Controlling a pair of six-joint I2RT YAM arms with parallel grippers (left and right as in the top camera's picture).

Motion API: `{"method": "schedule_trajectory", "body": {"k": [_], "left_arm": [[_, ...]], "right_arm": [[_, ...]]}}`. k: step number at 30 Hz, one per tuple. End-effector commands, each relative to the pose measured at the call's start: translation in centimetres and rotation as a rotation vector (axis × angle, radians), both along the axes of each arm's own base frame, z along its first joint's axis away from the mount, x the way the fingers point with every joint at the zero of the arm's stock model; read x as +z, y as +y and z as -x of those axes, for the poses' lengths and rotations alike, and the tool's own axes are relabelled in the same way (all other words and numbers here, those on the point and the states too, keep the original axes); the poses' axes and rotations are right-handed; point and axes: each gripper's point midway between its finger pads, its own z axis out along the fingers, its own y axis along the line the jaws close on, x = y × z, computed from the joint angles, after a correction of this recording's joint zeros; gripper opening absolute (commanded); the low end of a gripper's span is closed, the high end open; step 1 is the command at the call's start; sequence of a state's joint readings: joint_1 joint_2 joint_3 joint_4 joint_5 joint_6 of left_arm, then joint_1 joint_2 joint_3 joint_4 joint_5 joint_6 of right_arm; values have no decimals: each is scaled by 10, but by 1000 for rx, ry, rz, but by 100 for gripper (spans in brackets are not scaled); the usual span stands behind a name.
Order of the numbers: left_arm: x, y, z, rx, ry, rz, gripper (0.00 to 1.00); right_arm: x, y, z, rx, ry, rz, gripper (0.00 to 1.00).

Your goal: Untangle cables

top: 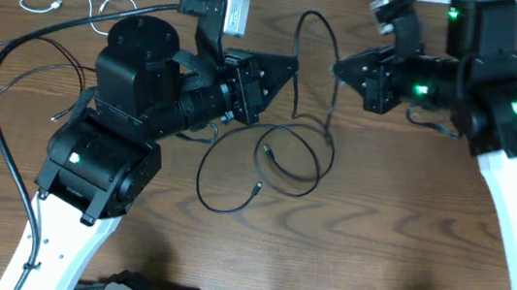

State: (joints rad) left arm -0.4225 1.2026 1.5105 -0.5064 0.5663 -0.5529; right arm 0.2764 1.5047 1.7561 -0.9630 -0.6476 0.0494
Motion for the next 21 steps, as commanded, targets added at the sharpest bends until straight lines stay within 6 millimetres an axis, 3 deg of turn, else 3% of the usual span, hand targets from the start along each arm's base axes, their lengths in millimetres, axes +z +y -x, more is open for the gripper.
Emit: {"method": "schedule_trajectory", "body": {"k": [1,6,11,16,18,21], "left_arm": [[-5,12,-8,74,-30,-75,8],[-26,22,-15,143,35,-139,8],[-54,34,-21,213,116,-220,8],[-83,34,-26,212,210,-279,34],[-99,32,-29,207,261,-309,37],[-112,31,-31,203,300,-332,38]], "right_arm": [[37,-28,8,-166,-120,31,1],[59,-51,16,-284,-208,66,1],[76,-55,20,-315,-255,33,1],[105,-54,17,-362,-295,-80,1],[120,-51,19,-352,-320,-135,1],[121,-50,21,-346,-321,-138,1]]}}
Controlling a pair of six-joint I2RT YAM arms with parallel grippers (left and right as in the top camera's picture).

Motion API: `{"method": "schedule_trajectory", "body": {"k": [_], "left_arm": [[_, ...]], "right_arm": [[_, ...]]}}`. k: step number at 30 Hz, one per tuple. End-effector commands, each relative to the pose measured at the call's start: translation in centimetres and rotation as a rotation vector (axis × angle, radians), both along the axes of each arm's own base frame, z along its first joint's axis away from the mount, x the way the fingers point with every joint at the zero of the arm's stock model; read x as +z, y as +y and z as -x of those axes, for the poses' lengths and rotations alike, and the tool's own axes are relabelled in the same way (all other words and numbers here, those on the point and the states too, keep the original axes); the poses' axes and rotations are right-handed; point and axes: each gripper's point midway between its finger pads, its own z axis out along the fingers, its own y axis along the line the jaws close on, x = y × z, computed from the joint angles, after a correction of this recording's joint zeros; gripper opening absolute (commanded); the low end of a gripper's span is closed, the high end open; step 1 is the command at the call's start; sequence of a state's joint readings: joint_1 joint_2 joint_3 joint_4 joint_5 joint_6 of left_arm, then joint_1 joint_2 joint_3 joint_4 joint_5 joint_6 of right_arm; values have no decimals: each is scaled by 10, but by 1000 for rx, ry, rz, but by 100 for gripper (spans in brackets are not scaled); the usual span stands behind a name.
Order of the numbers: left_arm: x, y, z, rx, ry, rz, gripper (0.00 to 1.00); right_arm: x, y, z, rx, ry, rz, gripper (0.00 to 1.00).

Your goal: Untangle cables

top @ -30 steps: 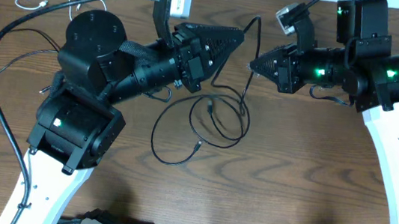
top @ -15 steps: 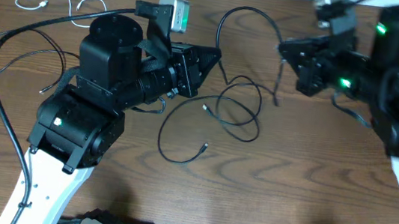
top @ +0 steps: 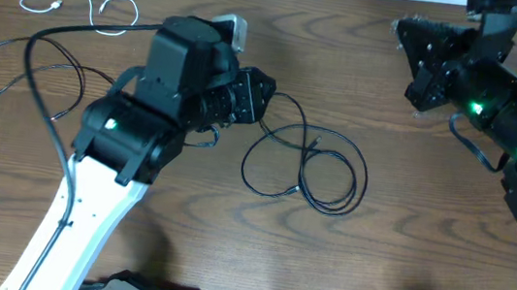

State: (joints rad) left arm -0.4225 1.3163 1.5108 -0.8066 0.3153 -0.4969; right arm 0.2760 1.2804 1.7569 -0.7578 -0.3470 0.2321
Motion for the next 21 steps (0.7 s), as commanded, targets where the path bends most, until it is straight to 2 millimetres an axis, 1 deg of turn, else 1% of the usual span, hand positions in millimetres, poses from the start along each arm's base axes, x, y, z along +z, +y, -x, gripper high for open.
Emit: {"method": "schedule_trajectory", "body": {"k": [1,3,4,6,10,12,14,17,19,21], "left_arm": [[-7,-1,-5,4,22,-25,39],[-13,-1,-7,4,38,-32,41],[-15,-2,-8,4,45,-35,40],[-22,-4,-11,3,63,-43,41],[-48,-15,-16,-20,130,-74,44],[-67,-25,-20,-39,172,-99,45],[-89,-34,-25,-69,207,-134,47],[-122,-44,-35,-81,270,-167,49],[-146,-48,-42,-75,316,-183,49],[-169,-52,-49,-54,366,-188,49]], "right_arm": [[9,-1,10,0,10,-41,1],[-2,-4,9,-24,48,-23,1],[-7,-7,8,-40,68,-12,3],[-20,-13,6,-77,113,15,15],[-44,-22,0,-137,193,65,46],[-54,-22,-2,-139,227,78,61],[-63,-21,-5,-139,260,90,70],[-78,-20,-7,-139,312,109,79],[-86,-21,-6,-138,344,120,84],[-93,-21,-4,-138,374,131,84]]}}
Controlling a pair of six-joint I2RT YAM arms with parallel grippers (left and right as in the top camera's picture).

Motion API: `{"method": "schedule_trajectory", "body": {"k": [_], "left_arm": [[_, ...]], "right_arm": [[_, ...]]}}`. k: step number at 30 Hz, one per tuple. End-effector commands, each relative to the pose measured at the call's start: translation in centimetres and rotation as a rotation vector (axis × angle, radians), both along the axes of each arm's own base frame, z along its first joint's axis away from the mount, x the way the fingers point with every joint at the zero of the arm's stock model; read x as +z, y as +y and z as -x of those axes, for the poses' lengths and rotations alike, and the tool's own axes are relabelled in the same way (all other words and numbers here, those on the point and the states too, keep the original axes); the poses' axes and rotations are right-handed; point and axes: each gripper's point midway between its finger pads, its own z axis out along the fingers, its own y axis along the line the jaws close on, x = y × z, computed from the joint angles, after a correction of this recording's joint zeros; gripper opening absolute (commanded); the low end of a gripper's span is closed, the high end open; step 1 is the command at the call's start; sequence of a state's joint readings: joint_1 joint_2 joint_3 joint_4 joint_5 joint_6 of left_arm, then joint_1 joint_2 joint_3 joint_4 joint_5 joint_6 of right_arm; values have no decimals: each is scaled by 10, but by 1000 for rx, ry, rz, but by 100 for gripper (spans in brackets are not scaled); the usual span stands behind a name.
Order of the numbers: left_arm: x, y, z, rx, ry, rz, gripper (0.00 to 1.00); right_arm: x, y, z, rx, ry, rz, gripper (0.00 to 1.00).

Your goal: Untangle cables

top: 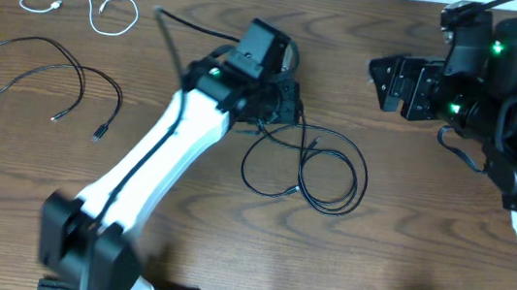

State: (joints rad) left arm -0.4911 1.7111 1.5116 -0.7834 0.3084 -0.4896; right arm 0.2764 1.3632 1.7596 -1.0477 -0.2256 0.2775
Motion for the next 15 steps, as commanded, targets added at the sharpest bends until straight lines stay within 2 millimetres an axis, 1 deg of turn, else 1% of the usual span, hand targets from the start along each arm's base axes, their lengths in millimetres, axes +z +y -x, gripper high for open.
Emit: {"method": "schedule_trajectory", "body": {"k": [1,4,7,13,15], "left_arm": [[-34,-6,-14,31,61,-23,49],[-65,-16,-18,29,107,-39,50],[-92,-27,-15,4,146,-64,49],[-140,-42,-5,-33,207,-117,49],[-149,-43,-3,-35,226,-128,50]], "right_arm": [[-4,-2,2,-8,21,15,85],[-9,-3,5,-8,47,23,85],[-12,-4,7,-7,62,28,86],[-17,-5,11,-7,86,35,86],[-18,-5,12,-5,92,40,86]]}}
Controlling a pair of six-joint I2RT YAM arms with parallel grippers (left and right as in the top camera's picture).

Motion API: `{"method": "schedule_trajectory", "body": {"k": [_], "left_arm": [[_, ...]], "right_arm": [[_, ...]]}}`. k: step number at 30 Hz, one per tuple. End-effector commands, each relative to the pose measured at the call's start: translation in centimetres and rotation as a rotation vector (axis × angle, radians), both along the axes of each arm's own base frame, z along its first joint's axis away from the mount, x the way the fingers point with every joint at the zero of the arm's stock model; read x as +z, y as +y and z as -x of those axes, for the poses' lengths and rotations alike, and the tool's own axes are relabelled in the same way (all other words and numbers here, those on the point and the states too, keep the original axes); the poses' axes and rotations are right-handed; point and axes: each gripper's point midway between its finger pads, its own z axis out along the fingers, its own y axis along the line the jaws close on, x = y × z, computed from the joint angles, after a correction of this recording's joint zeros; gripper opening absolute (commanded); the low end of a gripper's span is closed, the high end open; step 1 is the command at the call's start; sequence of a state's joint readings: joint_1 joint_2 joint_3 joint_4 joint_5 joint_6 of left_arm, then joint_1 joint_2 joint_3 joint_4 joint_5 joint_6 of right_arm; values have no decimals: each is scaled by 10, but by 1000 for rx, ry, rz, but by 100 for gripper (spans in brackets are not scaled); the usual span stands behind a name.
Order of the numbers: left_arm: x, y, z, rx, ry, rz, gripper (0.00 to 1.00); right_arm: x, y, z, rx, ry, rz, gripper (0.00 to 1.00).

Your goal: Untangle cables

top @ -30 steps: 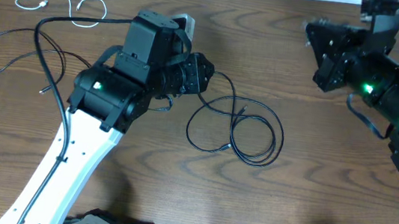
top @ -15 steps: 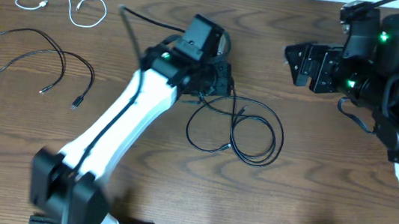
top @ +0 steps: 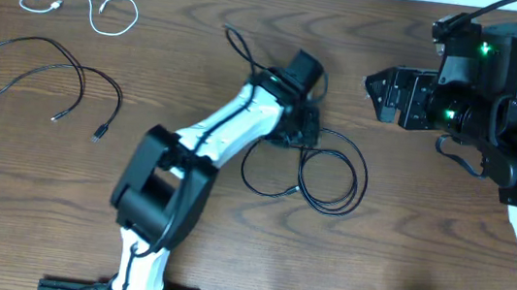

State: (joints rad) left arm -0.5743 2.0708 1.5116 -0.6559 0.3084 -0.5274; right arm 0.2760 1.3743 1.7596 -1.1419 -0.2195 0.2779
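A black cable (top: 333, 178) lies in overlapping loops at the table's centre, one plug end (top: 295, 186) inside the loops. My left arm stretches from the front edge to the loops' upper left. Its left gripper (top: 305, 133) points down onto the cable there, and the wrist hides its fingers. Over the upper right, my right gripper (top: 374, 92) hovers, fingers apart and empty, clear of the cable. A second black cable (top: 71, 80) lies apart at the left. A white cable (top: 94, 4) is coiled at the far left corner.
The left arm's own black lead (top: 240, 45) arcs up behind its wrist. The right arm's bulky body fills the right side. The table's far edge runs along the top, and a rail along the front.
My left arm has reached farther right, so its gripper now sits at the upper edge of the central loops. The right gripper has barely shifted. The cables lie as before.
At first both grippers met near the top centre with the black cable strung up between them. Then the cable lay in flat loops at the centre and the right gripper had drawn back to the upper right. The left arm has since stretched out to the loops.
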Motion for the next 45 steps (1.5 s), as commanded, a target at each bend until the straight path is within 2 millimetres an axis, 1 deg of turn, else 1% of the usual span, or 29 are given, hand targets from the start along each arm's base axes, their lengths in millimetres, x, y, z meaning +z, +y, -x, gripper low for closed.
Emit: {"method": "schedule_trajectory", "body": {"k": [1,3,4,5,13,17,18,20,25,28,31,32,35,38,41,43,45], "left_arm": [[-14,-1,-1,17,21,-24,50],[-17,-1,0,22,30,-28,48],[-17,-1,0,22,30,-28,43],[-17,-1,0,23,30,-28,42],[-15,0,-5,31,21,-21,42],[-10,2,-7,38,24,0,40],[-9,1,-7,38,24,8,40],[-6,3,-8,43,25,16,35],[-5,1,-7,39,36,32,33],[-4,-3,-4,31,48,53,28],[-4,-3,-4,32,48,53,26],[-4,-3,-4,32,48,53,24],[-4,-3,-4,31,49,53,8],[-3,-5,-3,29,55,64,8],[3,-10,-1,18,66,99,8],[14,-16,0,7,65,137,7],[30,-18,-1,6,39,161,8]], "right_arm": [[2,-1,1,-2,-5,11,86],[2,-2,1,2,-6,16,86],[1,-2,1,3,-5,17,86],[1,-2,1,3,-5,17,87],[1,-2,2,3,-2,18,87],[0,-2,3,6,1,22,88],[0,-2,3,11,-1,26,88],[0,-2,3,11,0,27,88],[0,-2,3,11,-1,27,88],[0,-2,3,11,-1,27,87],[0,-2,3,11,0,27,88],[0,-2,3,11,0,27,88],[-1,-2,3,11,5,28,88],[-4,-2,3,11,14,31,88],[-8,-2,3,11,29,35,87],[-10,-2,3,11,41,38,87],[-12,-2,3,12,49,41,87]]}}
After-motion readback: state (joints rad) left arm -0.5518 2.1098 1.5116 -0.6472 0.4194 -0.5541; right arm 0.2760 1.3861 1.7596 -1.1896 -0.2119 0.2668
